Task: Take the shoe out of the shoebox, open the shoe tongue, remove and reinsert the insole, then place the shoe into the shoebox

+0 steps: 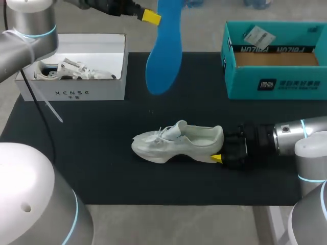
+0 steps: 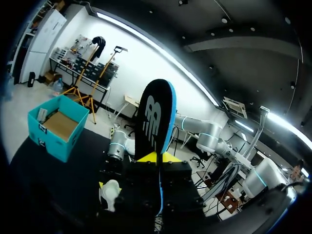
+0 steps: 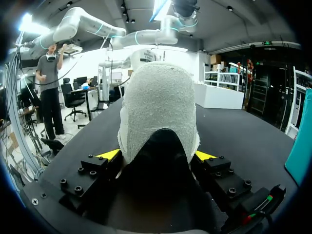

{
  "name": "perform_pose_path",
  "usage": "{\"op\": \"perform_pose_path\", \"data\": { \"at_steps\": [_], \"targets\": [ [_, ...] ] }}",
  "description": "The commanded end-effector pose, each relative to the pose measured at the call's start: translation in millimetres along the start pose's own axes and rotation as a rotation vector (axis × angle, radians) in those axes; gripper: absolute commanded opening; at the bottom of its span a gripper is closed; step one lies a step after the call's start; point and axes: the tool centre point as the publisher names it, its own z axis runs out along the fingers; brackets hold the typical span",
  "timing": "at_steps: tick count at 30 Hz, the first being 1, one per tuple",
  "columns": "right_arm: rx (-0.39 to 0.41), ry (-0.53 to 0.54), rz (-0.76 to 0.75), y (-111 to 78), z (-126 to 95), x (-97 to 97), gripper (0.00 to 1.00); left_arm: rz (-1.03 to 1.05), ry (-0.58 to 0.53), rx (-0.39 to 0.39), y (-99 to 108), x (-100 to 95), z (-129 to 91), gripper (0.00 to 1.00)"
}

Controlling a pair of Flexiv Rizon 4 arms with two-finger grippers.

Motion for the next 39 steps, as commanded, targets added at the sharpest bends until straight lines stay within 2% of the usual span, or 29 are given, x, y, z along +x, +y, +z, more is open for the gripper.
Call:
{"op": "perform_pose_path", "data": {
  "at_steps": [1, 4, 13, 29, 39],
  "targets": [
    [0.002, -0.002, 0.000, -3.9, 3, 0.8, 0.00, -0.025, 0.206, -0.007, -13, -30.3, -4, 0.00],
    [0.002, -0.002, 0.000, -3.9, 3, 0.8, 0.00, -0.037, 0.232, 0.005, -15, -34.5, -3, 0.00],
    [0.002, -0.002, 0.000, -3.9, 3, 0.8, 0.00, -0.015, 0.243, 0.035, -12, -22.7, -5, 0.00],
    [0.002, -0.002, 0.000, -3.9, 3, 0.8, 0.00, 0.017, 0.169, 0.091, -1, 8.1, -7, 0.00],
    [0.002, -0.002, 0.000, -3.9, 3, 0.8, 0.00, 0.026, 0.158, 0.120, -9, 25.7, -6, 0.00]
  ]
}}
